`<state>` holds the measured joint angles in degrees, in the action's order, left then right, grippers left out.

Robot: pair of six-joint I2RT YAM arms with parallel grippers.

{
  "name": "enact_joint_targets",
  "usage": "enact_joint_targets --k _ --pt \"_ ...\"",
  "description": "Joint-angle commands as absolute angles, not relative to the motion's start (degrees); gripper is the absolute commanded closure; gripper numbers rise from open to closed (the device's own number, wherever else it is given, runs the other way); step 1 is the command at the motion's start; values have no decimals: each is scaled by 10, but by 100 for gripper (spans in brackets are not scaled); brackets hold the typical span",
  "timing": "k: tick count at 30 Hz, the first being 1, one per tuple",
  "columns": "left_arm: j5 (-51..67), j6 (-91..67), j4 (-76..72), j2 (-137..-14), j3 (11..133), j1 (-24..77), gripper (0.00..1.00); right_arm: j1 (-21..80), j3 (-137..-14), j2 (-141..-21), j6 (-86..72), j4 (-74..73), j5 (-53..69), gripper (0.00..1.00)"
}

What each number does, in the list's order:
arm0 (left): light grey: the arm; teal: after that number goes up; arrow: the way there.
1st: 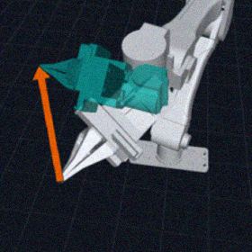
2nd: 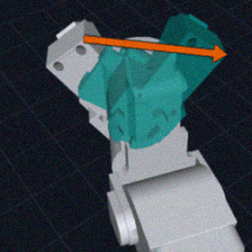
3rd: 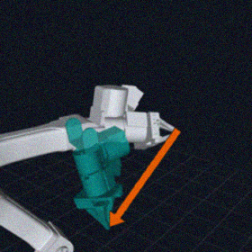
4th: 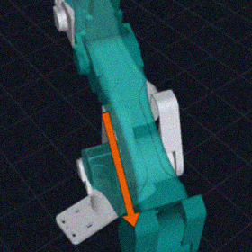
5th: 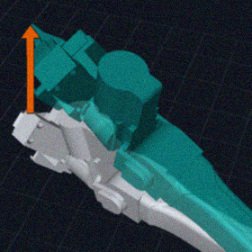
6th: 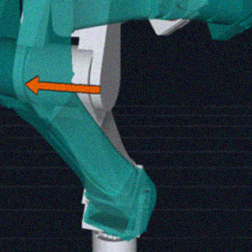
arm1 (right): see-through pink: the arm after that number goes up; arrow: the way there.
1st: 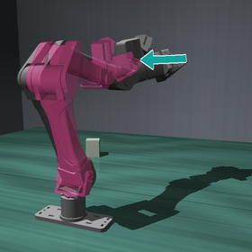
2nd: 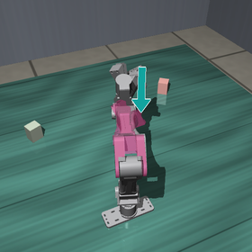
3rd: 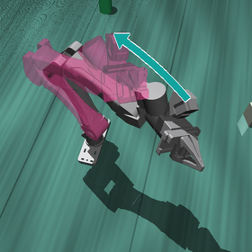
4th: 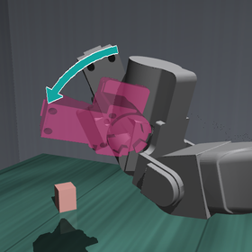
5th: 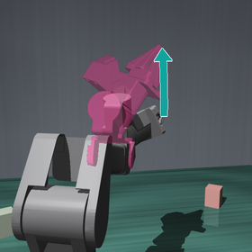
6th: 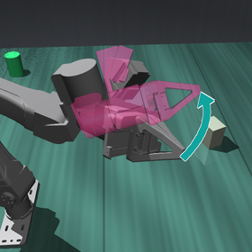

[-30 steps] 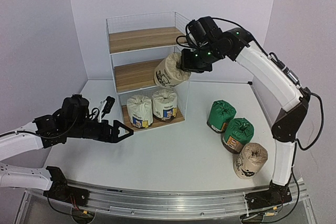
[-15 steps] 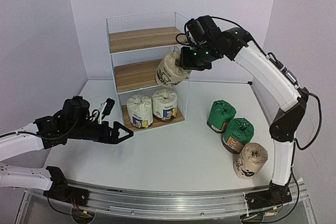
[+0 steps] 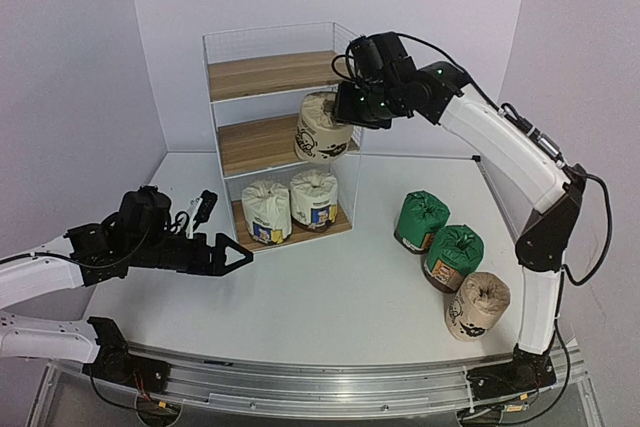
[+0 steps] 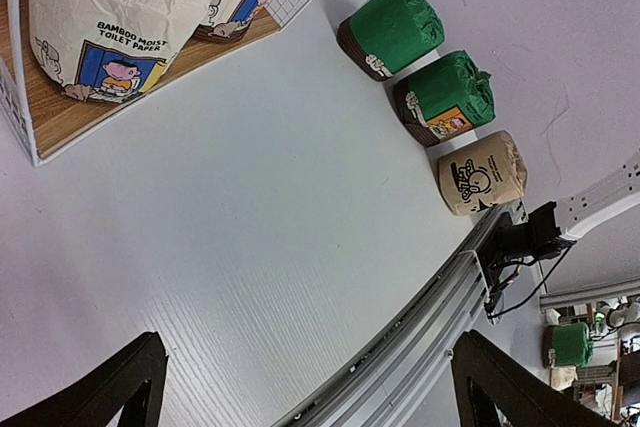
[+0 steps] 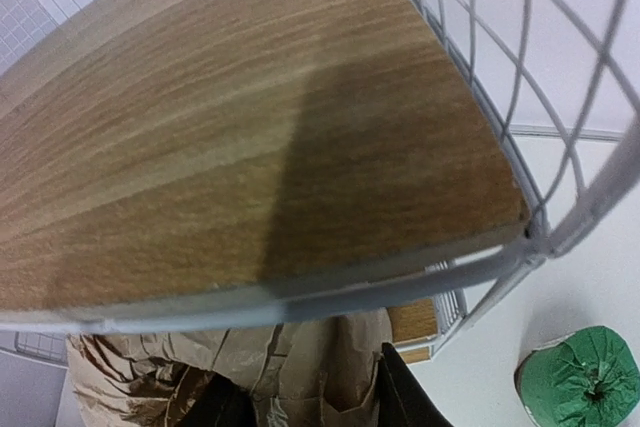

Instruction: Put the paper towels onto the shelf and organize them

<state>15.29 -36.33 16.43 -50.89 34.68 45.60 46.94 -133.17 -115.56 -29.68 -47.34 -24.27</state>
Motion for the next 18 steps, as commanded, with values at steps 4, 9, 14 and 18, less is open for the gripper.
enact_joint_targets --k 4,9,14,18 --pt "140 -378 135 -502 339 458 0 461 -1287 -1151 -340 -403 -297 53" --pt "139 -383 129 -503 334 458 0 461 -1276 -1145 -345 -386 -280 46" --pt "140 -385 124 -511 335 458 0 461 -1268 -1132 -345 -379 -264 39" --pt "141 -389 115 -518 335 458 0 461 -1267 -1121 -347 -372 -261 37"
